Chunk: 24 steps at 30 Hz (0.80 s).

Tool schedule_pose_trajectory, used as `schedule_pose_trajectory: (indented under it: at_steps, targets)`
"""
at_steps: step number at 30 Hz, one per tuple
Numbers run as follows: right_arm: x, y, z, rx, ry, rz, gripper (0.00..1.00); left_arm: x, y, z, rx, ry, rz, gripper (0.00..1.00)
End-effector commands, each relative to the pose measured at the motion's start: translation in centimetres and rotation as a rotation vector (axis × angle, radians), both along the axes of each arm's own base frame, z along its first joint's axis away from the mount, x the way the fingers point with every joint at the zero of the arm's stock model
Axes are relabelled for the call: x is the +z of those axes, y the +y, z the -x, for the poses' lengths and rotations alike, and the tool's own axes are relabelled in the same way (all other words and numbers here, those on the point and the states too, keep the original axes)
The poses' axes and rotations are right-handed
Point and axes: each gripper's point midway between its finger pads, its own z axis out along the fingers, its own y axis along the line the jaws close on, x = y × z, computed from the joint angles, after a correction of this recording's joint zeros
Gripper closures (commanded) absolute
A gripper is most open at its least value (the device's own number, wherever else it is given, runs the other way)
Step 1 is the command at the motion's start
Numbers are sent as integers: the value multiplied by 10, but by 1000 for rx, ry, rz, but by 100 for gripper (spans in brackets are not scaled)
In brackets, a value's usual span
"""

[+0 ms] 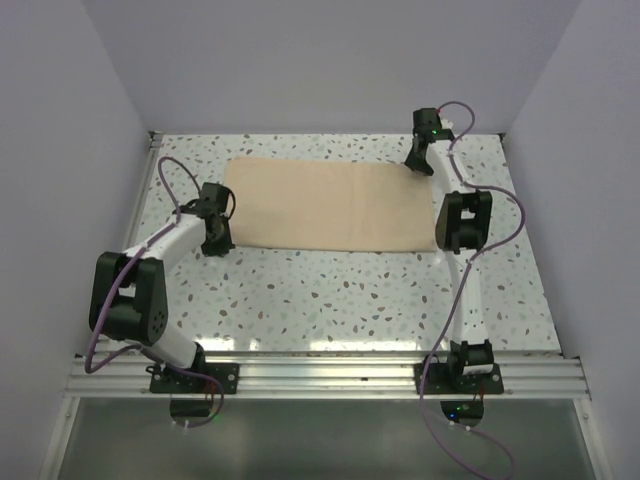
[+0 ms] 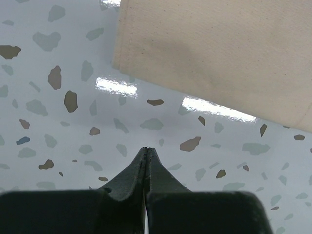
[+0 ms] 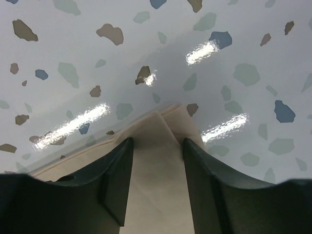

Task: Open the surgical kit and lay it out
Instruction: Open the surgical kit at the center of the board.

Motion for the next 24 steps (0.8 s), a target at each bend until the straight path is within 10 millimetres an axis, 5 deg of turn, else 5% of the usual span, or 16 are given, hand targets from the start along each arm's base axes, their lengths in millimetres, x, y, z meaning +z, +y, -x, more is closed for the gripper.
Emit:
schedule_pose_trajectory:
  at_steps: [1,5,8,13,18,20,22,24]
  targets:
    - [-1,-11,-8,-16,-23,28,55,7,3,0,12,-22,-12,100]
    - [-6,-10,-4,-19,-5,19,87,6,3,-1,10,-18,-14,100]
    - [-1,-11,-2,-24,-6,24,100,6,2,-4,9,-19,-13,100]
    - [22,-12,0,-17,-32,30,100,11,2,-8,20,-35,-9,100]
    - [52,11,3,49,-87,-56,100,43,11,-21,70,-110,-50,99]
    - [88,31,-3,122,-184,-95,100,70,15,-31,92,-185,-65,82]
    - [90,53,2,209,-192,-136,100,89,18,-38,109,-238,-74,70]
    - [110,63,12,243,-211,-163,100,113,19,-46,121,-291,-74,67]
